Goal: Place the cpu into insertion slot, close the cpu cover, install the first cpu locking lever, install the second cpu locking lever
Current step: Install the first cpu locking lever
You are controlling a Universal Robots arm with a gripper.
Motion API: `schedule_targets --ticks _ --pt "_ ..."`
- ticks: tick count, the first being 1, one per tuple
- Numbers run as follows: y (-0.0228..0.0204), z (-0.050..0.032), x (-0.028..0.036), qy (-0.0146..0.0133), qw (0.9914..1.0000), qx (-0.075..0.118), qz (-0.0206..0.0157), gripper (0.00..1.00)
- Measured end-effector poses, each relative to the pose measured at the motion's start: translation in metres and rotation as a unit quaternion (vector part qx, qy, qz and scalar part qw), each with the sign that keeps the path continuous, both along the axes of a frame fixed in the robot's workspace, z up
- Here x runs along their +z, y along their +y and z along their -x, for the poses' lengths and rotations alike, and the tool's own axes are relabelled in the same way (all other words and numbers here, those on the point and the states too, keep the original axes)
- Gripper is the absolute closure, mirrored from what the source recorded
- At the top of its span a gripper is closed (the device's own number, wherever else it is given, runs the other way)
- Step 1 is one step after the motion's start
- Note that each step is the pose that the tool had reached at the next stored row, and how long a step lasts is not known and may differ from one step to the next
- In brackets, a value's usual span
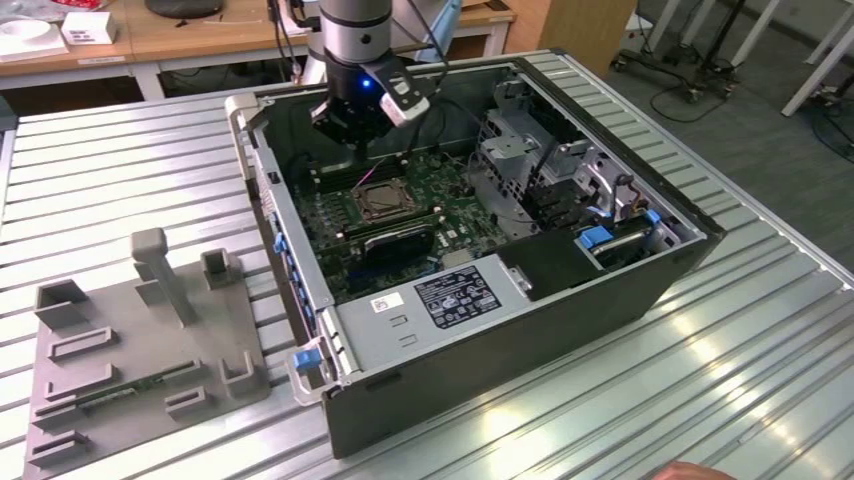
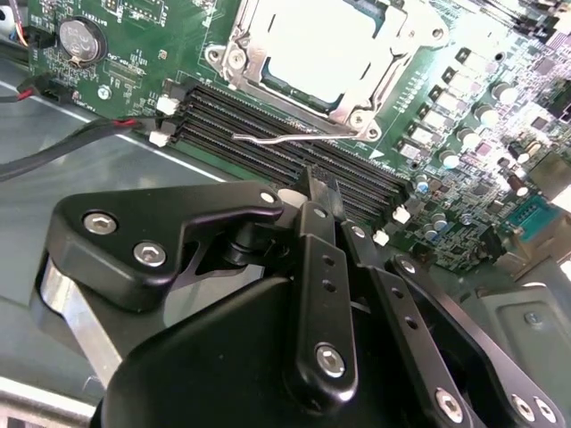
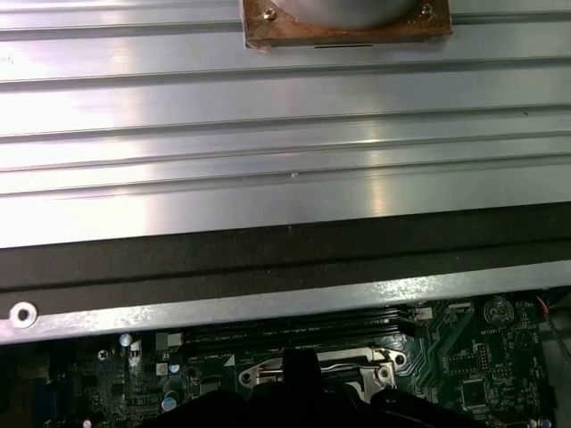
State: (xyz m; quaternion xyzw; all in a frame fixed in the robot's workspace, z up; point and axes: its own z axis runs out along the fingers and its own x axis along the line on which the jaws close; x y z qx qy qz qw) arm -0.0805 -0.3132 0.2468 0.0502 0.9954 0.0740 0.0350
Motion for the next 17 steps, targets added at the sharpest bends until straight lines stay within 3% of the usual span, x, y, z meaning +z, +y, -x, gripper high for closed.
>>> schedule_targets --ticks 2,4,12,17 --pt "-0.0025 -0.0001 -0.0005 0.0000 0.99999 0.000 -0.0051 0.89" --pt "-0.0039 -0.0003 -0.0011 0.0000 0.99990 -0.001 -0.0138 0.89" --pt "-0.0040 -0.0003 -0.0031 -0.0006 0.99895 -0.043 -0.0147 0.89" --pt "-0.0040 -0.0003 -0.0031 -0.0007 0.99888 -0.045 -0.0151 0.89"
